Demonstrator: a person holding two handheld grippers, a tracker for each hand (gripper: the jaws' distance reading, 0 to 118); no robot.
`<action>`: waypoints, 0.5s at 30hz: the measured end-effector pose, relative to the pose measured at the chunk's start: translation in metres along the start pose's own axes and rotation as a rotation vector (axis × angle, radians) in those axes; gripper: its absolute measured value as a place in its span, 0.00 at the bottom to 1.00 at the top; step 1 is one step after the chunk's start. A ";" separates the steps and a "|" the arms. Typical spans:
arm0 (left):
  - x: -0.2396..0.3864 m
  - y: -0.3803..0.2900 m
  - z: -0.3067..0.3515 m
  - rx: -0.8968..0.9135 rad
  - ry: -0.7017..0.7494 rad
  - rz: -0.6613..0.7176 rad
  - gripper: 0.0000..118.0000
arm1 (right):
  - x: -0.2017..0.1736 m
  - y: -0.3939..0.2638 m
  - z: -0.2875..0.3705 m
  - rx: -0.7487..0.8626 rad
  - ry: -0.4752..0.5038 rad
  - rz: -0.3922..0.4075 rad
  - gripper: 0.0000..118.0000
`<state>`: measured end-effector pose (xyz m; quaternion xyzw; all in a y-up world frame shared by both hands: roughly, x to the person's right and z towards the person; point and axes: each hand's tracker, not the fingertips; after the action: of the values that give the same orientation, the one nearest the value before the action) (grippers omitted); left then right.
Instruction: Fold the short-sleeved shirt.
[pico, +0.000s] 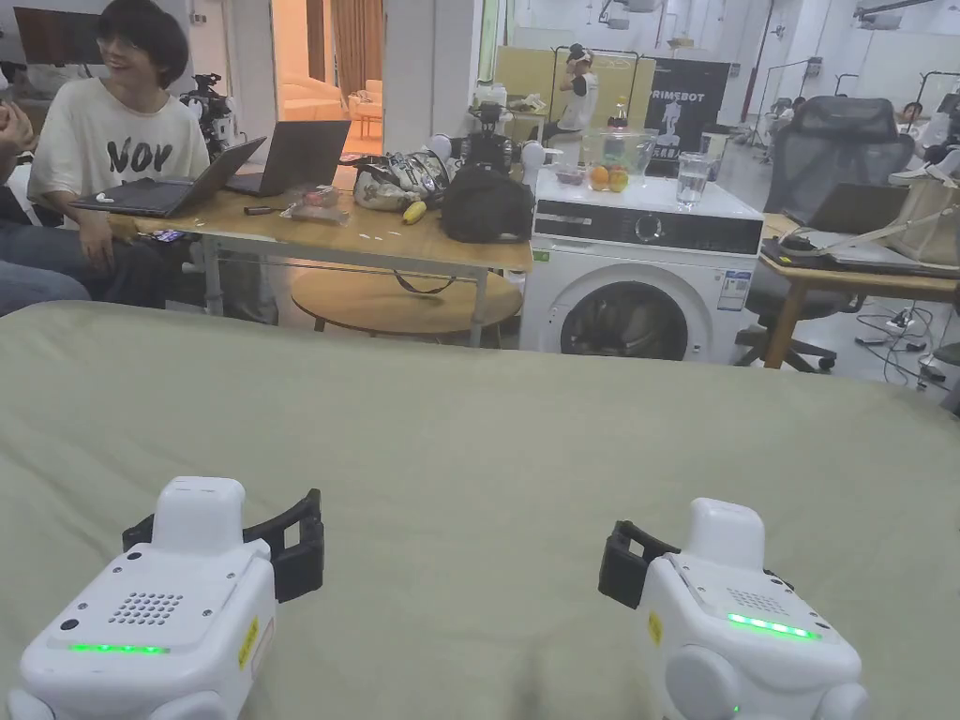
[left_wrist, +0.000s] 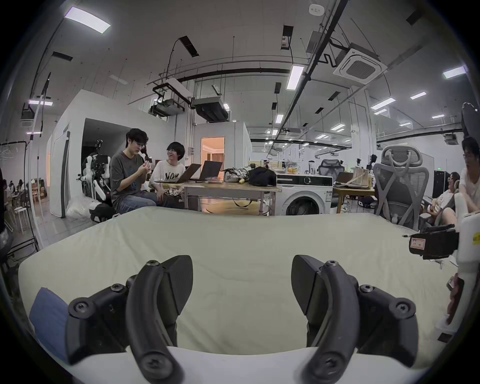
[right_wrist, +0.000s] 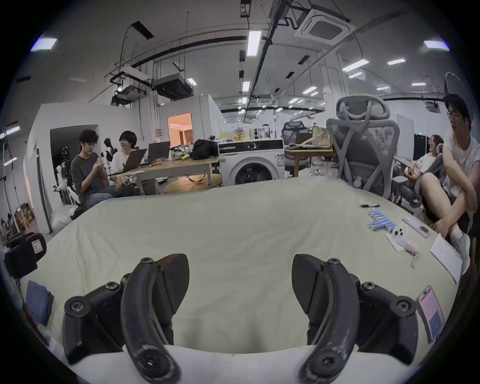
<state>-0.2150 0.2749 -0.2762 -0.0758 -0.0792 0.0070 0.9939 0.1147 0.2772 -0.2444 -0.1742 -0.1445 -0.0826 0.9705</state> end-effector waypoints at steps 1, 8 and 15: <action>0.000 0.000 0.000 0.000 0.000 0.001 0.67 | -0.001 -0.001 0.000 0.000 0.001 0.002 0.71; 0.001 -0.003 -0.002 0.008 0.016 -0.011 0.67 | -0.001 -0.007 -0.001 0.012 0.043 0.042 0.71; 0.000 -0.007 -0.002 0.013 0.029 -0.012 0.67 | 0.007 -0.012 -0.006 0.063 0.009 0.043 0.71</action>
<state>-0.2149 0.2677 -0.2767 -0.0691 -0.0654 0.0003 0.9955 0.1201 0.2629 -0.2441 -0.1465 -0.1386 -0.0580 0.9777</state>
